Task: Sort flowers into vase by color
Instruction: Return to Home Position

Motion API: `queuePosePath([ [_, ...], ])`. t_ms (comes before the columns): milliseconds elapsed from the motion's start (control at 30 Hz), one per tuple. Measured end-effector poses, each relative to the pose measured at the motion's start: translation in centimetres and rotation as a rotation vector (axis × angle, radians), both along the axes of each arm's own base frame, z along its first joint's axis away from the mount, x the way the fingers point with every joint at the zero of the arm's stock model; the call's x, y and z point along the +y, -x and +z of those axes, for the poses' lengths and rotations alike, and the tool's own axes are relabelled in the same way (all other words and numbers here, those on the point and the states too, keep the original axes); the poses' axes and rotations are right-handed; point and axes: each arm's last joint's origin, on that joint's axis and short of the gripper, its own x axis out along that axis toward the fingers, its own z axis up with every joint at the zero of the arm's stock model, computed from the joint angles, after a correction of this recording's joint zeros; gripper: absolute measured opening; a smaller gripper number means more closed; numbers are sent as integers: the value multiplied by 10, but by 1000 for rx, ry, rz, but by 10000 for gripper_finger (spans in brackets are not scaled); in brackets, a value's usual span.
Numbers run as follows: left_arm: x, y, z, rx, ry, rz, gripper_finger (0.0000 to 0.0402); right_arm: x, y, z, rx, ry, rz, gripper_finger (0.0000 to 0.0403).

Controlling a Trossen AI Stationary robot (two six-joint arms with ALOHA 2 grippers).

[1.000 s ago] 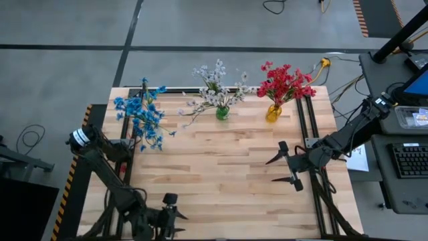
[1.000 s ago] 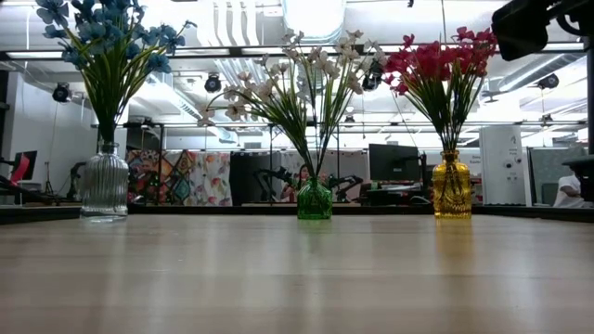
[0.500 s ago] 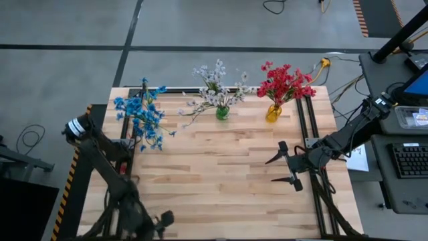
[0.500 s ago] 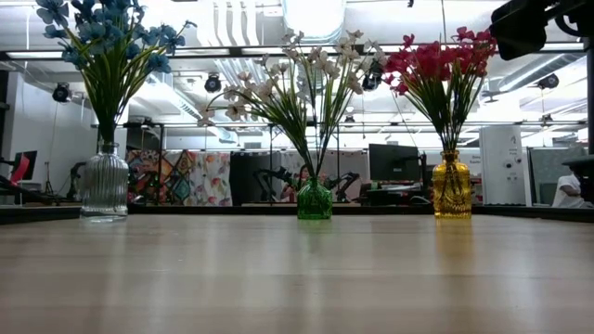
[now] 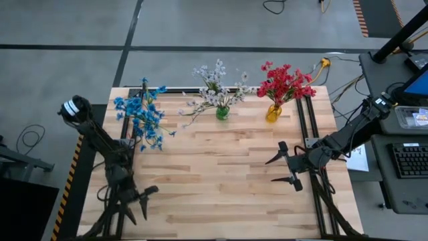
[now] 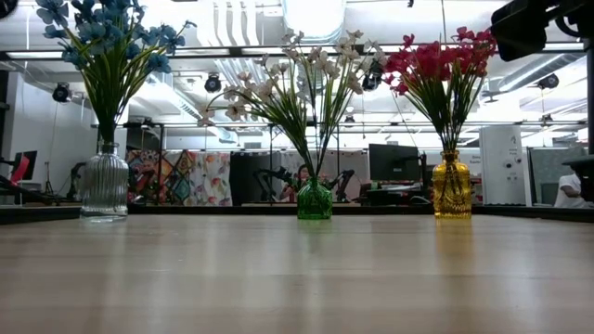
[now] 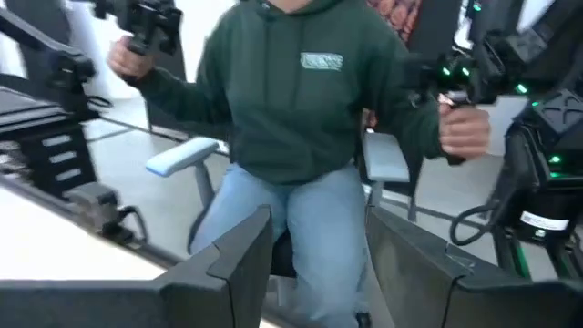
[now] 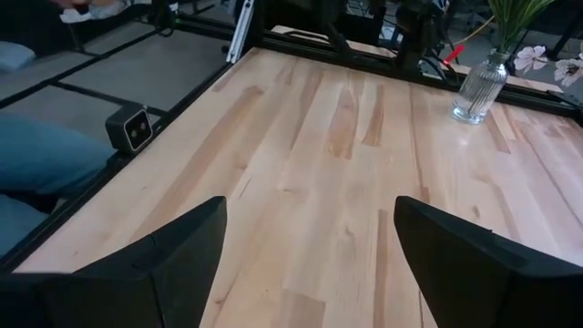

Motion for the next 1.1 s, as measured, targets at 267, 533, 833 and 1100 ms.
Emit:
queuePosePath([
  [267,30,19,-13,-15,46,3,164,-2,4,14,-135,8,108,317],
  [533,35,24,-7,-37,52,-22,164,-14,14,29,-257,5,211,311],
  [833,40,22,-4,-106,37,7,164,-29,8,21,-257,6,105,308],
  [1100,47,15,-2,-147,28,53,164,-45,2,6,-284,-37,134,317],
])
